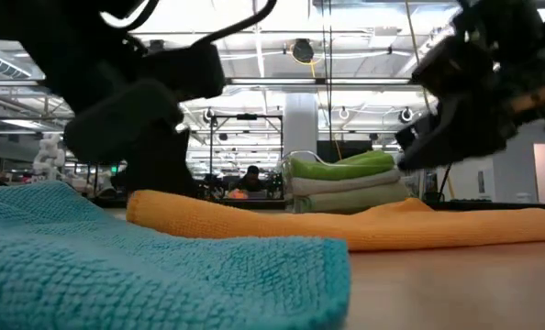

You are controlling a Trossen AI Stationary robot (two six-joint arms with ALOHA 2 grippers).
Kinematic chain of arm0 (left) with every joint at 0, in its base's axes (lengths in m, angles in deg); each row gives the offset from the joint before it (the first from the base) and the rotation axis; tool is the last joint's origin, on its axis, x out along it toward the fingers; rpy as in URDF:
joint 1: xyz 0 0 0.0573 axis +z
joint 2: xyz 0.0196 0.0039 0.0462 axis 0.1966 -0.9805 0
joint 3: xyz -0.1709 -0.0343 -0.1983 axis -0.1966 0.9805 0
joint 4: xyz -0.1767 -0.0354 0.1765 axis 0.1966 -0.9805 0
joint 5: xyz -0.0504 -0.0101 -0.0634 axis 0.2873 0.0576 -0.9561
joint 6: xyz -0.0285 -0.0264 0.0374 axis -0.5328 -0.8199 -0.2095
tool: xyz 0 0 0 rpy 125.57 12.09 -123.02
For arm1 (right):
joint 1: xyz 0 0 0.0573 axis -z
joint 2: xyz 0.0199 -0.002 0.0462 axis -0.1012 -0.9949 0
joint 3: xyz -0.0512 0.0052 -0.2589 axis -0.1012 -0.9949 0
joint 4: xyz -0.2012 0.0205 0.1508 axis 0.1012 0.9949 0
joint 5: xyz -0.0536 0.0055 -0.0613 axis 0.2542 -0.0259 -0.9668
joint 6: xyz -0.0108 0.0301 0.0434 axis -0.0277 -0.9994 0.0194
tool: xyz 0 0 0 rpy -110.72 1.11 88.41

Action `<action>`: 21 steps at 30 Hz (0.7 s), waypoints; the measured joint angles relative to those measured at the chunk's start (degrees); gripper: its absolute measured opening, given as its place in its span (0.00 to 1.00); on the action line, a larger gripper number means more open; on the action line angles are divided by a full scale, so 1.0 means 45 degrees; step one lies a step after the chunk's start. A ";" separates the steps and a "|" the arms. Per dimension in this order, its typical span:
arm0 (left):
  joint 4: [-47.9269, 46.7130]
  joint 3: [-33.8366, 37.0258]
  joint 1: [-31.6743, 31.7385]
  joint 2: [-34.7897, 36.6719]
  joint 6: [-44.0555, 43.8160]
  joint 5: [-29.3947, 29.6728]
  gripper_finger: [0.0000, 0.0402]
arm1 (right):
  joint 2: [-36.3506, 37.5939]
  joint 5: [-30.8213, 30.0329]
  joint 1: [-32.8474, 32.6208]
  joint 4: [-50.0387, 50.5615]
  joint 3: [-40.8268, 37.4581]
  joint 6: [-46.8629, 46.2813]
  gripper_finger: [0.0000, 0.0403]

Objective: Fold microfiber towels
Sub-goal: Fold the orange microfiber towel

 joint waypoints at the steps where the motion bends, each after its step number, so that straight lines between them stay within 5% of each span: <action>1: -0.0353 -0.0016 0.0017 -0.0047 -0.0105 0.0121 0.36 | -0.0353 -0.0004 0.0000 -0.0115 0.0012 0.0154 0.03; 6: -0.1927 -0.0011 0.0318 0.0099 -0.0050 0.1036 0.36 | -0.1835 -0.0048 0.0006 -0.1135 0.0089 0.0449 0.01; 13: -0.3639 0.0045 0.1252 0.0687 0.1523 0.0925 0.36 | -0.3149 -0.1931 0.0068 -0.1122 0.0105 -0.0905 0.01; 21: -0.3683 0.0050 0.1438 0.2948 0.2264 0.0394 0.36 | -0.2191 -0.1962 -0.0034 -0.1427 0.0071 -0.1561 0.02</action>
